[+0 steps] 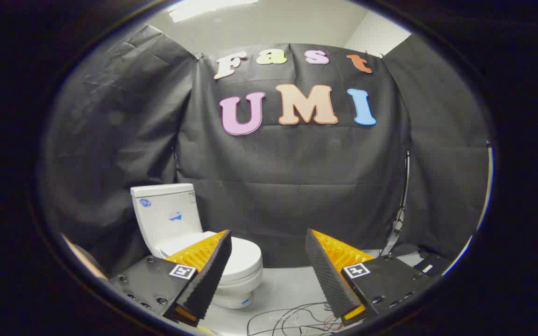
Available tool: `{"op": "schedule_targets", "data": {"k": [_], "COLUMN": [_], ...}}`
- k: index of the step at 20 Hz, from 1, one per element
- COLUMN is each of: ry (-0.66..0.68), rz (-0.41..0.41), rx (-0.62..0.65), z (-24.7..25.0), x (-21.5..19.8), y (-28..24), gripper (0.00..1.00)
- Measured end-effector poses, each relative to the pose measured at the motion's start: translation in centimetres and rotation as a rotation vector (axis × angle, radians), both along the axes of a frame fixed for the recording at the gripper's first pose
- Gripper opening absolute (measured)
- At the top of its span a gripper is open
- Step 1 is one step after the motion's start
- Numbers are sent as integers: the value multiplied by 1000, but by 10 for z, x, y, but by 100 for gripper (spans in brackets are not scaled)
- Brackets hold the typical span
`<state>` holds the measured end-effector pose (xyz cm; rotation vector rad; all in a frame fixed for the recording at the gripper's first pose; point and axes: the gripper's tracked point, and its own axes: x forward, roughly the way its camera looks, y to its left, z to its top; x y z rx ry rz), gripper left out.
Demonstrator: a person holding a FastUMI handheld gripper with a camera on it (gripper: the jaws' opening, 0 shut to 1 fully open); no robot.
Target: Open the toilet lid.
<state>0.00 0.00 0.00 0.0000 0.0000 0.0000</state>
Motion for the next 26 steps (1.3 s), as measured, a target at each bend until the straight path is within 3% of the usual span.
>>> {"op": "schedule_targets", "data": {"k": [11, 16, 19, 22, 26], "ry": [-7, -52, -67, -33, 29], "rz": [2, 68, 77, 48, -11], "rx": [18, 31, 40, 44, 60], "z": [1, 17, 19, 3, -41], "x": [9, 83, 104, 92, 46], "y": [1, 28, 61, 105, 158], "gripper": [98, 98, 99, 99, 99]}}
